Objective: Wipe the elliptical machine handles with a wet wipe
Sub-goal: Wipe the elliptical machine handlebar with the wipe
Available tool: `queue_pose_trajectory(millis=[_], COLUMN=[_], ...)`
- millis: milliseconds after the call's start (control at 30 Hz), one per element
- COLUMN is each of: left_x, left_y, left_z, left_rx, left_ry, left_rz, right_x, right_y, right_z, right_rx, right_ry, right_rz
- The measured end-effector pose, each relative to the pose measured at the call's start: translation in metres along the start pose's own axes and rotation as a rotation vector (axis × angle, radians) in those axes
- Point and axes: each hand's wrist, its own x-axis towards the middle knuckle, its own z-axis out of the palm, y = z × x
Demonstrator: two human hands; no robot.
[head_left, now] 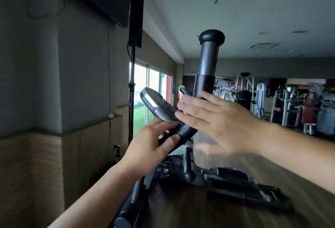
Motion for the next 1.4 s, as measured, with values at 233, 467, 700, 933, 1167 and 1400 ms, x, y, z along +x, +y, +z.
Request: queue_pose_trajectory(millis=[233, 467, 700, 933, 1167, 1400], left_x=[0.001, 0.003, 0.021, 0.029, 0.076, 0.072], left_y=[-0.004, 0.035, 0.053, 0.053, 0.065, 0.049], left_z=[-0.001, 0.010, 0.011, 0.011, -0.009, -0.025], left_rx=[-0.204, -0.701, -0.321, -0.477, -0.712, -0.569], left_ry=[0.145, 0.103, -0.047, -0.099, -0.318, -0.516], left_rz=[0.103, 0.076, 0.088, 0.074, -0.123, -0.183], right_x=[0.009, 0.007, -0.023, -0.037, -0.028, -0.030], right_y=[0.005, 0.001, 0.007, 0.001, -0.003, -0.006], right_z=[-0.024, -0.032, -0.037, -0.022, -0.008, -0.001], right_rx=[0.011, -0.044, 0.092, 0.163, 0.188, 0.168], right_ry=[-0.118, -0.102, 0.163, 0.204, 0.198, 0.180], right_rz=[0.086, 0.177, 0.354, 0.398, 0.327, 0.299])
